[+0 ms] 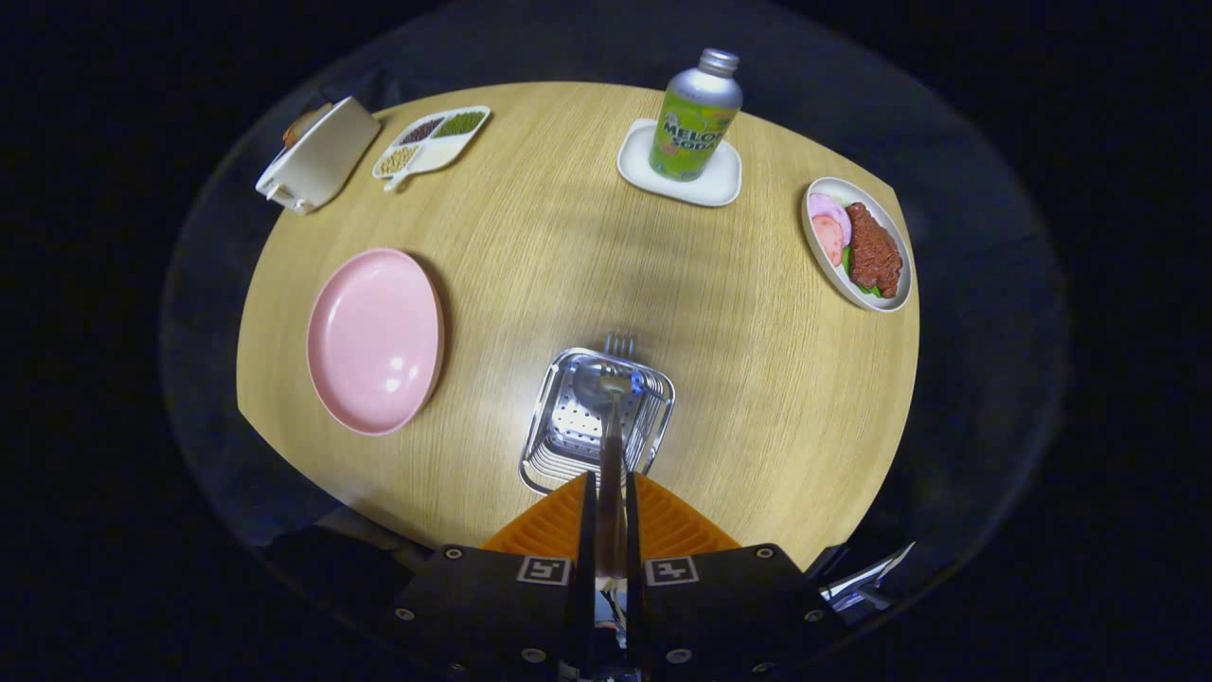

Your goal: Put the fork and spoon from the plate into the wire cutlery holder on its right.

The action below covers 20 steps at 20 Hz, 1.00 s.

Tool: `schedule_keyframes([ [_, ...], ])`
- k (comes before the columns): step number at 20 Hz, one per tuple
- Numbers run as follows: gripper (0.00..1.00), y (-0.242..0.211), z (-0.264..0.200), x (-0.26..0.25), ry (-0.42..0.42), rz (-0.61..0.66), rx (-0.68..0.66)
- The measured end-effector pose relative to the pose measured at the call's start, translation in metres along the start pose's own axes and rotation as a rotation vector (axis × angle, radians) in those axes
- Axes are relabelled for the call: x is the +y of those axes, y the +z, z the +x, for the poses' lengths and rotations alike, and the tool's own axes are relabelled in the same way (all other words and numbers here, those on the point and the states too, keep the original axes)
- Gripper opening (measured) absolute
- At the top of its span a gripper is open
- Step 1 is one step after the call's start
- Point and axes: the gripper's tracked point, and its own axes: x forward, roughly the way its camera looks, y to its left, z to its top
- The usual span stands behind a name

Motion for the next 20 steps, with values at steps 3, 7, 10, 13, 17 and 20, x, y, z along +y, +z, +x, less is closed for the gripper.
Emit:
schedule_keyframes([
  [3, 0.16, 0.03, -0.026, -0.005, -0.04, 0.036, -0.231],
  [7, 0.17, 0.061, -0.081, -0.003, -0.073, 0.065, -0.511],
  [10, 0.19, 0.08, -0.127, -0.005, -0.09, 0.089, -0.693],
  [13, 0.2, 0.092, -0.176, -0.002, -0.075, 0.132, -0.85],
  [17, 0.28, 0.11, -0.26, -0.01, -0.112, 0.171, -1.117],
  [20, 0.58, 0.116, -0.307, -0.009, -0.129, 0.199, -1.268],
])
